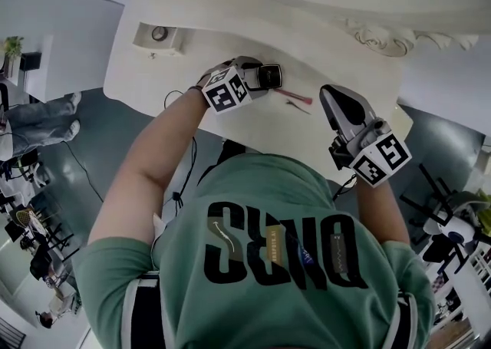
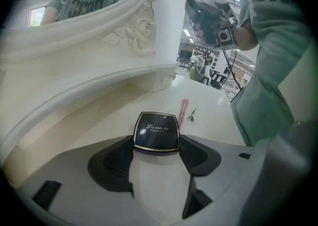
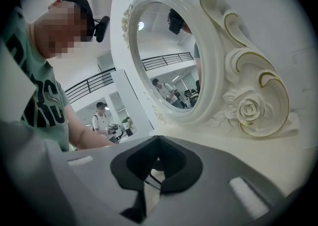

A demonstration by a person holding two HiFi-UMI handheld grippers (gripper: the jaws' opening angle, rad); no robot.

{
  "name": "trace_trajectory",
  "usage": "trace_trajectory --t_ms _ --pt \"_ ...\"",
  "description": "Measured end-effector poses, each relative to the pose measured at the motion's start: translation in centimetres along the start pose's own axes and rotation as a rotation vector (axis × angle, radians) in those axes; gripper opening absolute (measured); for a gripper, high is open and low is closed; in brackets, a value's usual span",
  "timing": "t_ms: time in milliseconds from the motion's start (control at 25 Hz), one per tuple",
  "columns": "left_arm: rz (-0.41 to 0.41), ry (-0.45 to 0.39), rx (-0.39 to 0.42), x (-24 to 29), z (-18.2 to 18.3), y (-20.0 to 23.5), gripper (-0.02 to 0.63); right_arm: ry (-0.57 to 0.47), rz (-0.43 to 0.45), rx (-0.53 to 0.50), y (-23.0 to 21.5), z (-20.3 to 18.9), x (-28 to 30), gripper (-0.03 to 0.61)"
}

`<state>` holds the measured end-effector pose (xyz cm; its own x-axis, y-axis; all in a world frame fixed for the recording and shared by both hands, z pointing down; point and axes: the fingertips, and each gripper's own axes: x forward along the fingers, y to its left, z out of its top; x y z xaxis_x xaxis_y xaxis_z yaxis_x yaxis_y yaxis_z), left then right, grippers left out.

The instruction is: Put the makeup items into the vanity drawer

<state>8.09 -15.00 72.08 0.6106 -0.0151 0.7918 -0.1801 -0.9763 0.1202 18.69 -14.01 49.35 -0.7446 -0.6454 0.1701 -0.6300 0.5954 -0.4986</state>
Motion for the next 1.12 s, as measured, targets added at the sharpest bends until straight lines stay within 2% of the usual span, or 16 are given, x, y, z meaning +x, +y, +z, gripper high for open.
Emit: trace_trajectory --t_ms 120,240,560,840,1000,1120 --pt "0.045 -0.082 -0.095 -2.0 0.8 0.0 0.296 -0.009 0.022 -0.011 0.4 1.0 -0.2 0.009" --pt "0.124 -0.187 -0.189 -6.5 2.1 -0.5 0.296 -0.015 0.052 -0.023 1.3 2.1 -0.2 0.009" --pt "0.407 -0.569 -0.405 -24.5 3.7 -1.0 0.296 -0.096 0.145 -0.108 6.6 7.5 3.8 0.009" --pt "0.576 -0.872 -0.429 -38.9 3.6 -2.1 0.296 -0.173 0.247 -0.192 14.0 12.3 7.3 0.009" --pt "0.612 -0.981 -0.440 -44.3 3.2 -3.3 0.296 -0.196 0.267 -0.217 16.7 14.4 8.6 0.009" --pt "0.639 -1.030 -0.435 -46.3 3.1 -3.6 0.296 -0.201 0.287 -0.245 17.5 15.5 9.4 0.009"
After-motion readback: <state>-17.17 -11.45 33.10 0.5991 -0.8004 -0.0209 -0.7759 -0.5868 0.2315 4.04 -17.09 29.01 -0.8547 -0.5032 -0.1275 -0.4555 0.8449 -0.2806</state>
